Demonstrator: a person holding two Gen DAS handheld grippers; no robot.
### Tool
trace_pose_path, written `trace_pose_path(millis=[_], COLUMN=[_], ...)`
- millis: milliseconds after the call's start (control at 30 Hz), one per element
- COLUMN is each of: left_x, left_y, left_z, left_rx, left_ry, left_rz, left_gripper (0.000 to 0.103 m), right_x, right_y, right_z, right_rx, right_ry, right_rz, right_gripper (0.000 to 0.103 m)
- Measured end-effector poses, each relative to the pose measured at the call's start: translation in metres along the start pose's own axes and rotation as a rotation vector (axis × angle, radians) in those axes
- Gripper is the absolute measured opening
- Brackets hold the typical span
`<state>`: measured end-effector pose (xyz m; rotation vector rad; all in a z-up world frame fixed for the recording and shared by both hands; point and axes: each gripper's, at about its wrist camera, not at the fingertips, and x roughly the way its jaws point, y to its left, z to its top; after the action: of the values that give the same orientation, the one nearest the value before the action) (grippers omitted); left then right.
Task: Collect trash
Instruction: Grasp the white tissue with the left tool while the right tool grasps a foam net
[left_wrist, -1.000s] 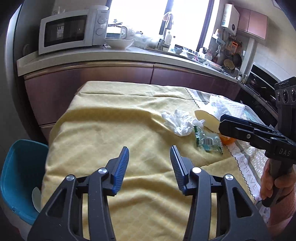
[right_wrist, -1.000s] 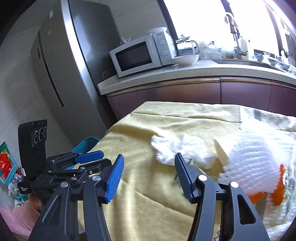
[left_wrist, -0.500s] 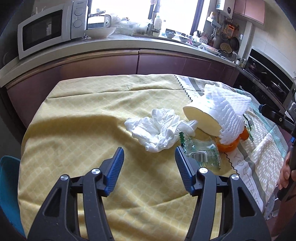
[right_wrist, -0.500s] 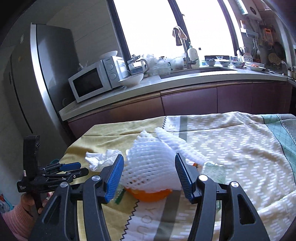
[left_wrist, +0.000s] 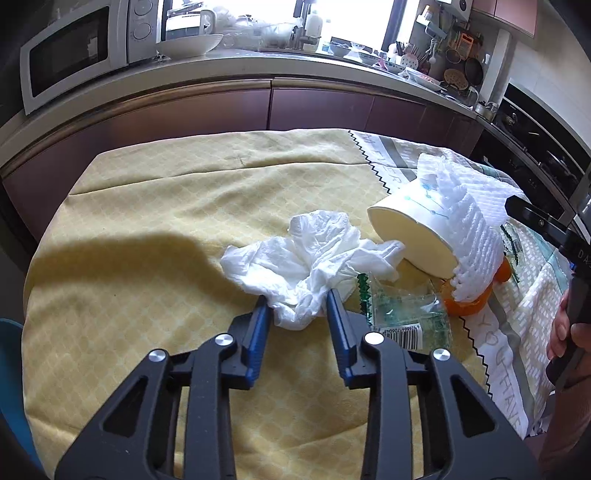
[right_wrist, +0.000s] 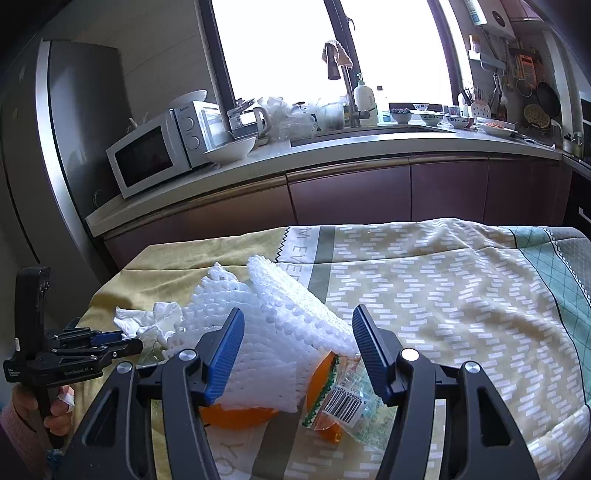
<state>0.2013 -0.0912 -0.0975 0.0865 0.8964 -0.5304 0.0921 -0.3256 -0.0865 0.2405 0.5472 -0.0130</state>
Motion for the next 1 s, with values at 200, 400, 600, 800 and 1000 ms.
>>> trace_pose_path(millis=[200,400,600,800,1000], left_x=[-0.005,-0.016,-0.035,-0.060,-0.085], left_y=[-0.001,-0.001,0.001,0.008,0.015], left_z=[-0.001,-0.004,-0.008,-0.012,-0.021], left_rx=[0.001,0.006,0.004,-0.002,-0.005], left_ry=[-0.019,-0.052,-0.091,-0.141,-0.185], left_rz=[-0.005,0.010,0.022,0.039,0.051], left_gripper=[0.011,0.009,0.008,0.008,0.008], right_x=[0.004,0.003,-0.005,-0.021,-0.040], right_y=[-0.005,-0.004,-0.005,-0.003,0.011], right_z=[0.002,0.001,0.006,0.013,0.020], right_rx=[-0.003,-0.017,-0.019,-0.006,-0.017], right_ry=[0.015,0.015,-0.015,-0.066,-0.112], right_rz=[0.007,0.003,-0.008,-0.013,0.023], right_gripper=[0.041,0.017,0.011,0.011,0.011])
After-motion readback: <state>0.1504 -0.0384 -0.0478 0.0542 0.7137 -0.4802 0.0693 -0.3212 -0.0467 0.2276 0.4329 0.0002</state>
